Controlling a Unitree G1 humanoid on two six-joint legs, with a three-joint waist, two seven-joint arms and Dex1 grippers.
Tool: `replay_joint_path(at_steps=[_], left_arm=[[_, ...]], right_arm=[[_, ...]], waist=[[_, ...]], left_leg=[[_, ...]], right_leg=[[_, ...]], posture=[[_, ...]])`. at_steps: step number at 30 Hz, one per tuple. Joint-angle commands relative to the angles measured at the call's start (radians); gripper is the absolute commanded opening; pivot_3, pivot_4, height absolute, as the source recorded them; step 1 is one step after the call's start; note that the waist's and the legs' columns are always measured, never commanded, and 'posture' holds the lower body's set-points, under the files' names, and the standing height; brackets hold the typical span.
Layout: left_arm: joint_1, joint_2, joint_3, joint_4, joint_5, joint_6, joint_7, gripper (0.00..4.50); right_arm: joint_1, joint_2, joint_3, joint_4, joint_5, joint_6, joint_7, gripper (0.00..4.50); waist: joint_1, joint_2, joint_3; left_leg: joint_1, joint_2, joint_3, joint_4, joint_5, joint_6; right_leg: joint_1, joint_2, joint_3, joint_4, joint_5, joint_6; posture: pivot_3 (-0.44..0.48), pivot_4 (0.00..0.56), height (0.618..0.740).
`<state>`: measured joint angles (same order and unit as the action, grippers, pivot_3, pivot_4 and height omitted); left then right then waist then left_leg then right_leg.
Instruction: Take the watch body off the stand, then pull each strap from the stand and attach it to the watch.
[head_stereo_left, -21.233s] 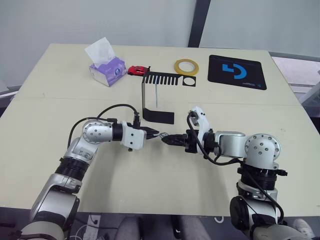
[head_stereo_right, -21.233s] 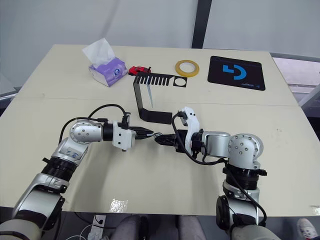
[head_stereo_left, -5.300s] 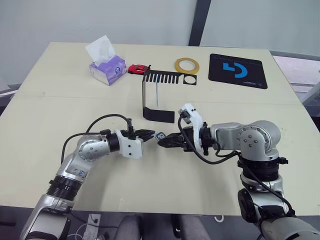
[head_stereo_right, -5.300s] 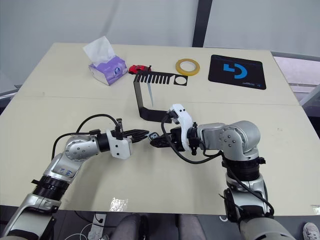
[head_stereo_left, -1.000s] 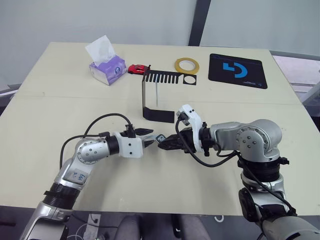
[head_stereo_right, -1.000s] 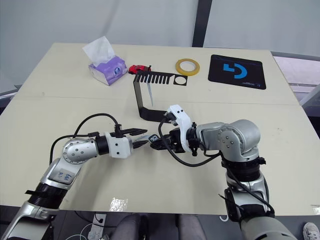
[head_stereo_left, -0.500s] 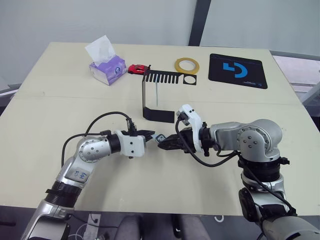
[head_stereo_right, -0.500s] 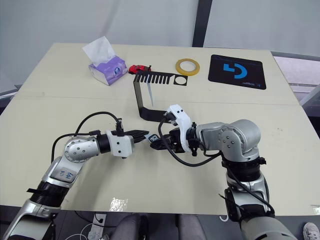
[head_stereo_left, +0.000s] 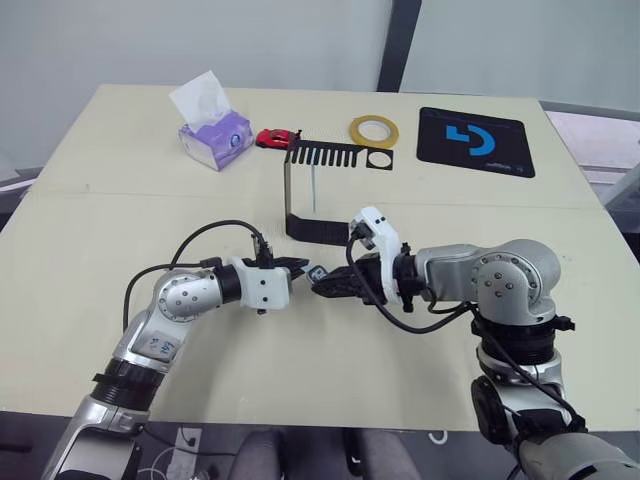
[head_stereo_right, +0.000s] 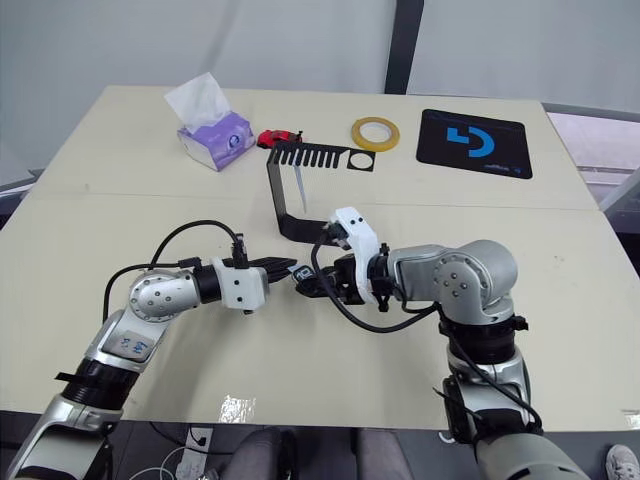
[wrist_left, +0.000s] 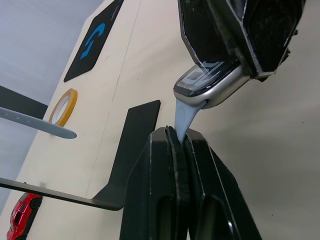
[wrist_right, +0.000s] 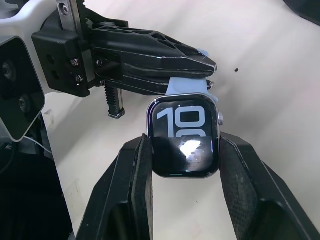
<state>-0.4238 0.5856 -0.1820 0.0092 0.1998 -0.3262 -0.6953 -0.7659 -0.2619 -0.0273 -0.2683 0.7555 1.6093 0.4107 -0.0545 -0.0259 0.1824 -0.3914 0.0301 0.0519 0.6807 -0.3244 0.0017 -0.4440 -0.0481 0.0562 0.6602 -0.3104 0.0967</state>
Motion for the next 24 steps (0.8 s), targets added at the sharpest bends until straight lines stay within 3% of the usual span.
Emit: replay_joint_path(at_steps=[1,24], left_arm=[[-0.017,-0.008,0.0,-0.022,-0.009,-0.019,0.01,0.07],[-0.022,0.009,0.012,0.004,-0.035,-0.056,-0.002,0.07]], right_arm=[[-0.012,0.017,-0.017,-0.043,0.046,0.005,-0.003,1.52],[-0.007,0.001,-0.021,-0.045,0.033,0.005,-0.01,1.52]], waist=[[0.0,0.0,0.0],[-0.001,0.0,0.0]], left_leg=[[0.0,0.0,0.0,0.0,0.0,0.0],[0.0,0.0,0.0,0.0,0.0,0.0]], right_leg=[[0.0,0.0,0.0,0.0,0.0,0.0],[0.0,0.0,0.0,0.0,0.0,0.0]], posture=[[0.0,0.15,0.738],[0.0,0.15,0.738]])
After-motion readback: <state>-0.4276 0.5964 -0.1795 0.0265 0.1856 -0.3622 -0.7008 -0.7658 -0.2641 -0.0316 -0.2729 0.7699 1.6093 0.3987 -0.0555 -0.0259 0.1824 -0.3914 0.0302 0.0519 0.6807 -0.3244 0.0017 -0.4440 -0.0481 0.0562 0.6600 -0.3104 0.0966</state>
